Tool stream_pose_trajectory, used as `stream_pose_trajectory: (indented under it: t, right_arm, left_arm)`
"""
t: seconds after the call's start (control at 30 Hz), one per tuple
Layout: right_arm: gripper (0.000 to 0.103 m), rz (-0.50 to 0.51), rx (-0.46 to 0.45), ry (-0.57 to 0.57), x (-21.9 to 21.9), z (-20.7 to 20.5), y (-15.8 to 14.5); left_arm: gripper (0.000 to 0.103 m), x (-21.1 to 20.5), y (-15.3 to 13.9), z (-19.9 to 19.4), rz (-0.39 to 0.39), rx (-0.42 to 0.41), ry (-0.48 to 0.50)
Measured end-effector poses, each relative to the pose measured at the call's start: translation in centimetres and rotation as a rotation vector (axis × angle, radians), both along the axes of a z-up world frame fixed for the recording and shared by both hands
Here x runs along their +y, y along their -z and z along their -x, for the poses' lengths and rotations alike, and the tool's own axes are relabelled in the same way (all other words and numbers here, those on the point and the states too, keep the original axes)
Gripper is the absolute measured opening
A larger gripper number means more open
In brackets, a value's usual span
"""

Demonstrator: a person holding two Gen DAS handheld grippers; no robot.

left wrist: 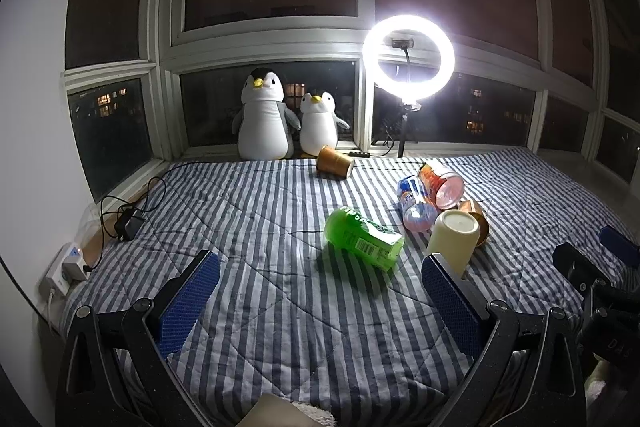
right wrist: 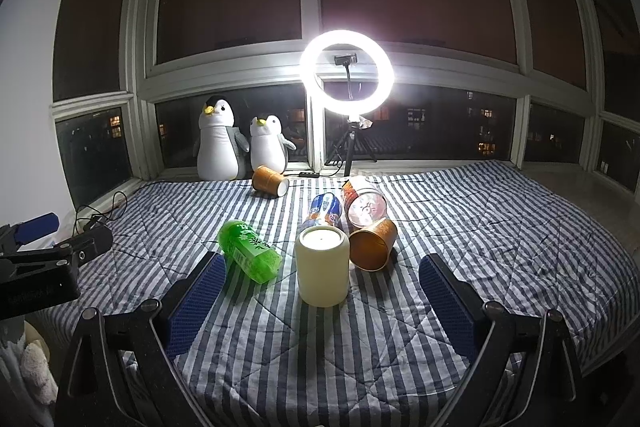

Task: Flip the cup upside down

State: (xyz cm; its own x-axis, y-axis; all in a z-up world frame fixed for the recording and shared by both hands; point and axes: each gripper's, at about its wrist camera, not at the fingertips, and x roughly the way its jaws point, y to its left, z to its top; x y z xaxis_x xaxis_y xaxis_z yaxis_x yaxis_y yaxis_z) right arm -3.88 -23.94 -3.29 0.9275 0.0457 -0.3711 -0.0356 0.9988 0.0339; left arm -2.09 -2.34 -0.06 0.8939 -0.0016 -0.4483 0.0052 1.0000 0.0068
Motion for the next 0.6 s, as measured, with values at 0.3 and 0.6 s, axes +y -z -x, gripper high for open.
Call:
stream_pose_trajectory:
  t: [0.3, 0.6]
  right_arm:
    - [0.096, 0.001, -0.001, 0.002, -0.11, 0.03, 0.02]
    - [0.096, 0.0, 0.0, 0.006, -0.41, 0.06, 0.04]
  left_arm:
    - [0.102, -0.08, -0.09, 0.14, 0.0, -0.005, 0.002]
    - [0.102, -0.07, -0.1, 0.15, -0.005, -0.006, 0.006]
